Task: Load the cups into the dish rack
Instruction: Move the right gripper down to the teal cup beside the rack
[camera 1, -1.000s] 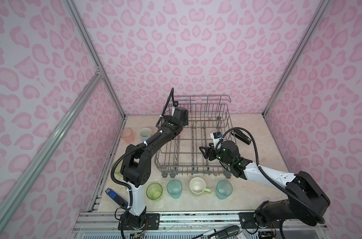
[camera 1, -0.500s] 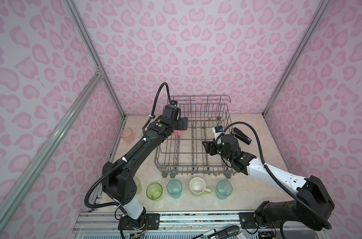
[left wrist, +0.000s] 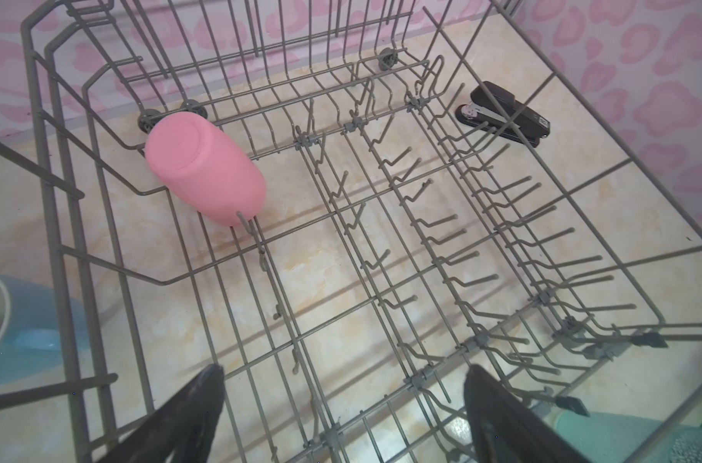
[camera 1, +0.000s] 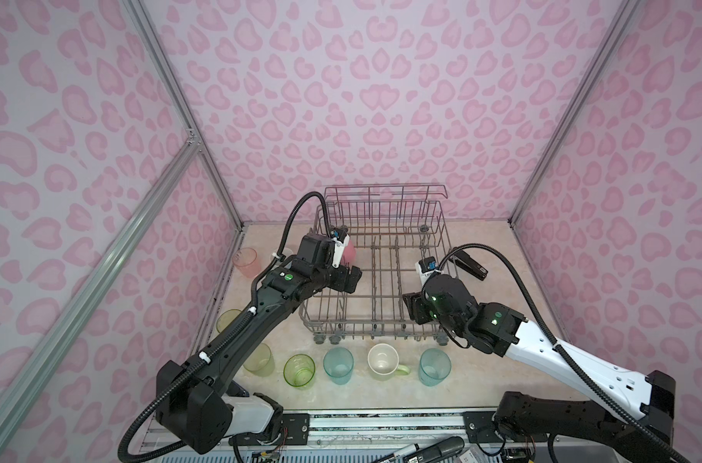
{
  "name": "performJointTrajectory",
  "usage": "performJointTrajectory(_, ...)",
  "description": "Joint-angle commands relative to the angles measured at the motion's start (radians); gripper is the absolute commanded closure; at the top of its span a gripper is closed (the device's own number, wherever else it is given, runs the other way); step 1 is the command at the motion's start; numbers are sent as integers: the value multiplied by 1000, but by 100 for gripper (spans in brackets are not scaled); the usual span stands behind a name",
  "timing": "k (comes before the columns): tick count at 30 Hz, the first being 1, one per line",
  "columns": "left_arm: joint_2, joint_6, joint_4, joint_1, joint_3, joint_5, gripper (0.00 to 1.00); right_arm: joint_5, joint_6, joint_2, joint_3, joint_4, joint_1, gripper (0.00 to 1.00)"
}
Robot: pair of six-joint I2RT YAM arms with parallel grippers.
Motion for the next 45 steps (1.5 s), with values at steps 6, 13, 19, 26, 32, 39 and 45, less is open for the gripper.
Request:
performJointTrajectory(6, -104, 98, 111, -12, -84, 186, 6, 126, 179, -38, 27, -376, 218, 41)
performJointTrajectory(13, -184, 186, 152, -19, -159, 246, 4, 104, 306, -32, -19, -463, 358, 44)
performJointTrajectory(19, -198, 216, 165, -23, -186, 268, 4, 70, 355, -45, -82, -460, 396, 46)
performJointTrajectory(26, -201, 218, 160, -25, -187, 244, 3, 29, 356, -47, -95, -480, 399, 48)
performJointTrajectory(32, -201, 222, 157, -25, -187, 232, 3, -37, 339, -31, -118, -444, 402, 58)
performJointTrajectory(39, -192, 224, 154, -24, -187, 239, 3, -93, 315, 0, -135, -412, 402, 64)
performJointTrajectory(45, -192, 222, 150, -25, -186, 232, 3, -107, 305, 33, -144, -415, 400, 68)
